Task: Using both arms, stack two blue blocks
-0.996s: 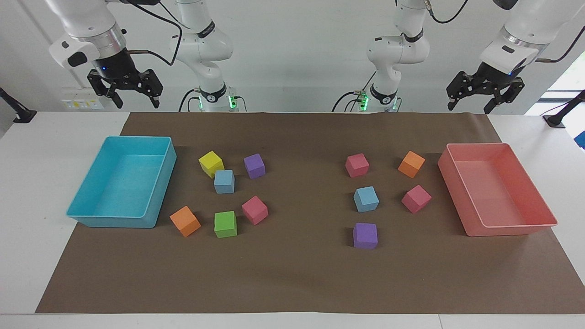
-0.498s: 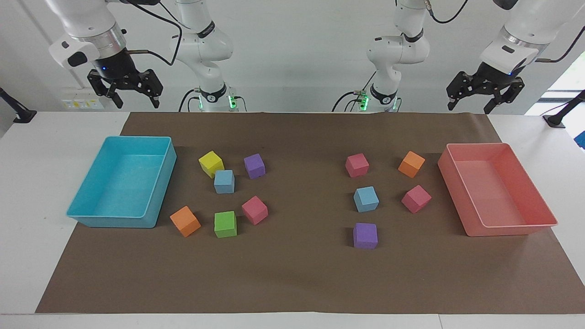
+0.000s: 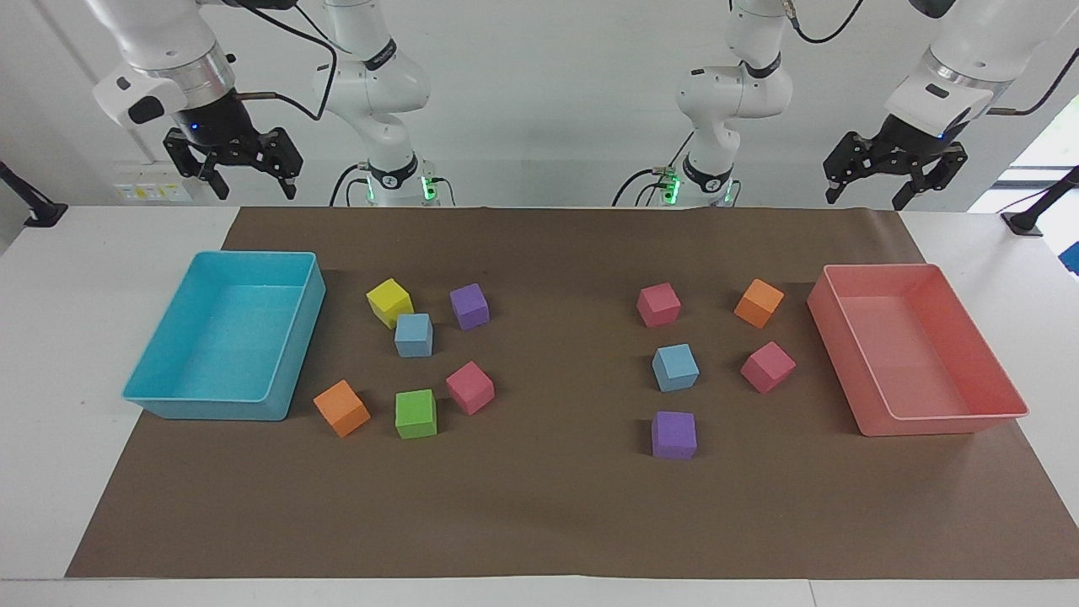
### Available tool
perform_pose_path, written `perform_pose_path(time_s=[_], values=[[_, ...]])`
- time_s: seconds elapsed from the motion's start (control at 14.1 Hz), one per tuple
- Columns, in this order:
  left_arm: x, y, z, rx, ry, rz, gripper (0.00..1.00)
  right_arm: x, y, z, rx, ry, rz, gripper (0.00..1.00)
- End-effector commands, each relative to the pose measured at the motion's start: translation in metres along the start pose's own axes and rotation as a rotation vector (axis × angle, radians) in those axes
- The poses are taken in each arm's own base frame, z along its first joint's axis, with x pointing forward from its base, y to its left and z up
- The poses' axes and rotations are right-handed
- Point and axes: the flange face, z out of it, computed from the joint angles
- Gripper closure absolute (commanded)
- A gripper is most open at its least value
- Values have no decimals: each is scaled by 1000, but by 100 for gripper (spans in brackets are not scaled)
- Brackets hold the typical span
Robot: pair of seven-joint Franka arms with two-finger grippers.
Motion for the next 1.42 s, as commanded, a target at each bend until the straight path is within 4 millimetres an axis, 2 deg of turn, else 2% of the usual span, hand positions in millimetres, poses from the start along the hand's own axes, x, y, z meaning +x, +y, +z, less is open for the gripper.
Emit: perform_pose_path(time_s=[0.0,0.14,0.36,0.43,0.64,1.0,1.35], values=[[-3,-1,-4,1,0,3,0,-6,-22,13,24,-9,-56,0],[-3,-1,-4,1,0,3,0,-3,-31,29,34,-1,-53,0],[-3,-1,-4,1,-2,3,0,7,-67,54,51,11,-30,0],[-3,0,-4,1,-2,4,0,8,-81,66,50,9,-31,0],[-3,-1,-4,1,-2,1,0,10,-105,118,48,4,-39,0],[-3,0,-4,2,1,0,0,7,-124,224,45,17,34,0],[-4,-2,-4,1,-3,-3,0,15,-128,288,41,24,41,0]])
